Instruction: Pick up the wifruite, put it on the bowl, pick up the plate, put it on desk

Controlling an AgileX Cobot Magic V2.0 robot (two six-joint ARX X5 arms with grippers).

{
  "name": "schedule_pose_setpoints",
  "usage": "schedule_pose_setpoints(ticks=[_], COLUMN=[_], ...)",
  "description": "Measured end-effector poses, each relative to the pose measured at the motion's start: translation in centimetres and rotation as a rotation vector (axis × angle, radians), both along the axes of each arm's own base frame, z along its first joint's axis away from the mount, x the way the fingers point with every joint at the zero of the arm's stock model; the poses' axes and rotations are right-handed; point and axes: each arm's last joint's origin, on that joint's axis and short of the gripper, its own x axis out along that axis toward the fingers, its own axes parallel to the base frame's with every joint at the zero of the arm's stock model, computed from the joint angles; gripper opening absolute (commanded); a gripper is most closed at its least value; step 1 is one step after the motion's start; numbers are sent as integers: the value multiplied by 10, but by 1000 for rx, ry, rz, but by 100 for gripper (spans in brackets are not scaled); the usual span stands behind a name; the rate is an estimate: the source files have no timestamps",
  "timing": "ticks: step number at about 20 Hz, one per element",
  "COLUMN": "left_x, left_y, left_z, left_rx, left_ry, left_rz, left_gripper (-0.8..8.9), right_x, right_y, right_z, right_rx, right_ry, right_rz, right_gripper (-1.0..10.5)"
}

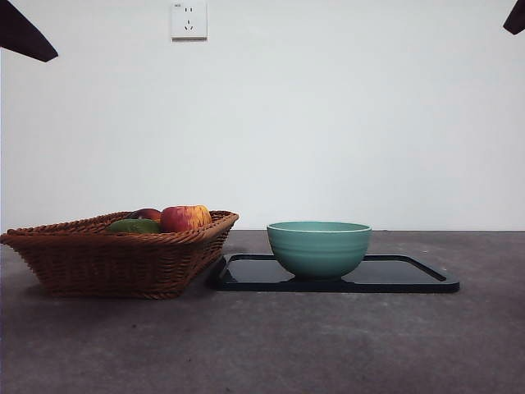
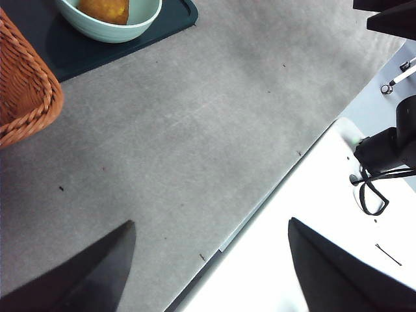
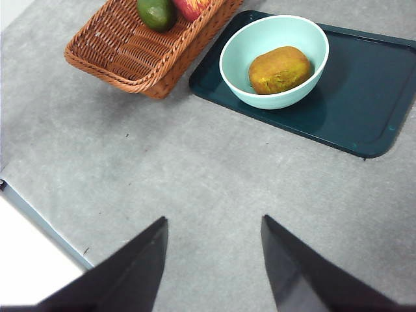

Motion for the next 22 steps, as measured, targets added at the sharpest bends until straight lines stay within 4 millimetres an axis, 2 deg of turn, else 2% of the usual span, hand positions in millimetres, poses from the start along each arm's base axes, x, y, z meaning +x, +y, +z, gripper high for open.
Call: schedule_pose_setpoints(ticks=[8, 13, 18, 22], left_x=[6, 19, 60, 108], left_y=[-4, -12, -38, -71], left_z=[8, 12, 31, 35], left_rx=[-74, -78, -37, 18], left_ry=[-60, -74, -84, -79], left_rz=[32, 65, 86, 51], left_gripper=[372, 372, 372, 371], right_x=[0, -1, -2, -3], right_y=[0, 0, 0, 1], right_z=[0, -1, -2, -2], right_rx=[9, 7, 14, 39], right_ry=[7, 13, 34, 48], right_rz=[15, 15, 32, 67], right_gripper=[230, 230, 230, 230])
